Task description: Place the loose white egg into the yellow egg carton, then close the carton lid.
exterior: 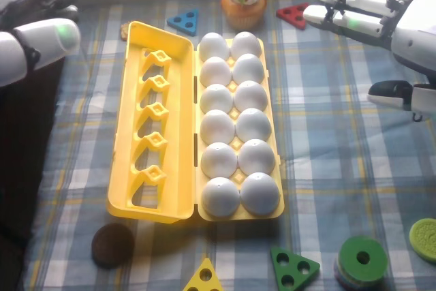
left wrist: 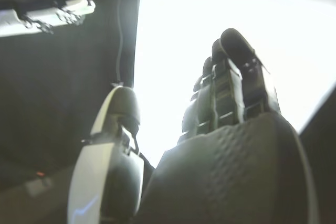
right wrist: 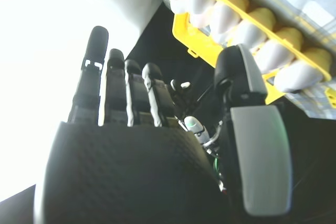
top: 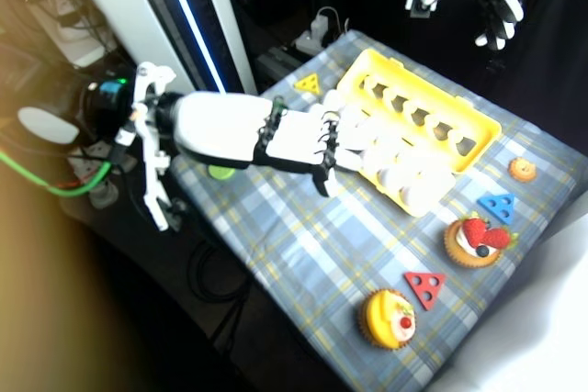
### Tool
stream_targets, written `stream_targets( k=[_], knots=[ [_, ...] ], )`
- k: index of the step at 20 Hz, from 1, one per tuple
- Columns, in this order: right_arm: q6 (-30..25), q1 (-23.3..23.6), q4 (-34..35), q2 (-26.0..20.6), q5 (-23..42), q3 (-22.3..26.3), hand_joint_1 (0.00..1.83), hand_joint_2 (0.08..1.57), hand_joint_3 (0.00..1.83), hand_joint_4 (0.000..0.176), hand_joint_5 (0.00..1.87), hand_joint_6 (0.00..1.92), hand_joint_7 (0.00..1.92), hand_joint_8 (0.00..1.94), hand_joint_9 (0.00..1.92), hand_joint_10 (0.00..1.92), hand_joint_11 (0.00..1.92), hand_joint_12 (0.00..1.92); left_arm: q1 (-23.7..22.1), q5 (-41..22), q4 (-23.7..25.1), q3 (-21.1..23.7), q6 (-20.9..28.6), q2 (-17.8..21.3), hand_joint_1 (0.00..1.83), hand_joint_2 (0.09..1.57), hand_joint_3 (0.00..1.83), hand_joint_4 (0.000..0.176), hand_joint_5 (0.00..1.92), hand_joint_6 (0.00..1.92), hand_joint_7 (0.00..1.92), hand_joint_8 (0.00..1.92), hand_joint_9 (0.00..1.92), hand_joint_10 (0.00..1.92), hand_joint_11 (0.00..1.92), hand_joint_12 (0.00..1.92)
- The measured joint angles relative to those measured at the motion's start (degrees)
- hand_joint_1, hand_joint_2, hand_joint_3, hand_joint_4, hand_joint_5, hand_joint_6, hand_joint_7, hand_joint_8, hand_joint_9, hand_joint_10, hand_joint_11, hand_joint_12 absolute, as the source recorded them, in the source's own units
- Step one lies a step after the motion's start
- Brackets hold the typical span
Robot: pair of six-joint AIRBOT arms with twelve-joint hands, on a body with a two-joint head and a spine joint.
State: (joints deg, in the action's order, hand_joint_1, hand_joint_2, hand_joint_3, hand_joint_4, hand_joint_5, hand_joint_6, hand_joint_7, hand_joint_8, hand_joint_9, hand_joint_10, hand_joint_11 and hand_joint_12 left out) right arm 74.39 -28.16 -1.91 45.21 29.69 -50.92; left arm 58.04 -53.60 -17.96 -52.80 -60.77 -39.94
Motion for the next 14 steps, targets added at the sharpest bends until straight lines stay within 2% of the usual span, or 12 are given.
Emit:
stream_targets(
  k=[1,3,5,7,9,11,12,14],
  knots=[
    [0.00,0.00,0.02,-0.04,0.07,0.04,0.77,1.28,0.00,0.000,0.02,0.01,0.05,0.01,0.00,0.41,0.00,1.44,0.48,-0.22,-0.02,0.00,0.26,-0.02,0.46,1.31,0.00,0.000,0.04,0.00,0.37,0.01,0.39,0.46,0.16,1.57],
    [0.02,-0.35,0.17,-0.15,0.31,0.17,0.82,1.26,0.00,0.000,0.02,0.01,0.12,0.03,0.00,0.53,0.00,1.46,2.49,-0.61,-0.68,-0.07,1.53,-0.57,0.47,1.30,0.00,0.000,0.05,0.00,0.37,0.00,0.40,0.52,0.25,1.52],
    [0.00,-0.35,0.24,-0.15,-0.04,0.17,0.89,1.25,0.00,0.000,0.02,0.01,0.07,0.01,0.00,0.39,0.00,1.43,3.82,0.28,-0.63,-0.68,3.50,-1.03,0.46,1.29,0.00,0.000,0.04,0.00,0.30,0.00,0.37,0.50,0.23,1.51],
    [0.00,-0.35,0.20,-0.50,0.07,0.28,0.80,1.28,0.01,0.000,0.00,0.01,0.05,0.00,0.00,0.43,0.00,1.41,4.17,0.85,-1.09,-0.79,3.67,-1.14,0.45,1.27,0.00,0.000,0.04,0.00,0.27,0.00,0.38,0.48,0.27,1.49],
    [0.02,-0.42,0.35,-0.63,0.09,0.28,0.79,1.28,0.01,0.000,0.00,0.00,0.01,0.00,0.00,0.45,0.00,1.37,4.22,2.29,-0.52,-1.03,3.82,-1.14,0.39,1.27,0.00,0.000,0.02,0.00,0.24,0.00,0.35,0.42,0.17,1.54],
    [0.00,-0.72,0.22,-0.63,-0.02,0.28,0.76,1.28,0.01,0.000,0.01,0.01,0.00,0.00,0.00,0.49,0.00,1.38,4.28,3.32,0.55,-1.31,4.55,-1.36,0.39,1.26,0.00,0.000,0.02,0.00,0.22,0.00,0.37,0.41,0.19,1.54],
    [0.00,-0.72,0.24,-0.63,-0.11,0.28,0.77,1.28,0.01,0.000,0.01,0.01,0.00,0.00,0.00,0.51,0.00,1.41,4.26,4.48,1.60,-1.79,5.97,-1.40,0.38,1.26,0.00,0.000,0.01,0.00,0.21,0.00,0.38,0.40,0.19,1.54],
    [0.00,-0.72,0.33,-0.63,0.00,0.28,0.85,1.27,0.00,0.000,0.01,0.01,0.01,0.00,0.00,0.47,0.00,1.38,4.28,5.86,2.32,-3.06,8.48,-2.05,0.29,1.26,0.00,0.000,0.00,0.00,0.24,0.00,0.46,0.26,0.20,1.51]
  ],
)
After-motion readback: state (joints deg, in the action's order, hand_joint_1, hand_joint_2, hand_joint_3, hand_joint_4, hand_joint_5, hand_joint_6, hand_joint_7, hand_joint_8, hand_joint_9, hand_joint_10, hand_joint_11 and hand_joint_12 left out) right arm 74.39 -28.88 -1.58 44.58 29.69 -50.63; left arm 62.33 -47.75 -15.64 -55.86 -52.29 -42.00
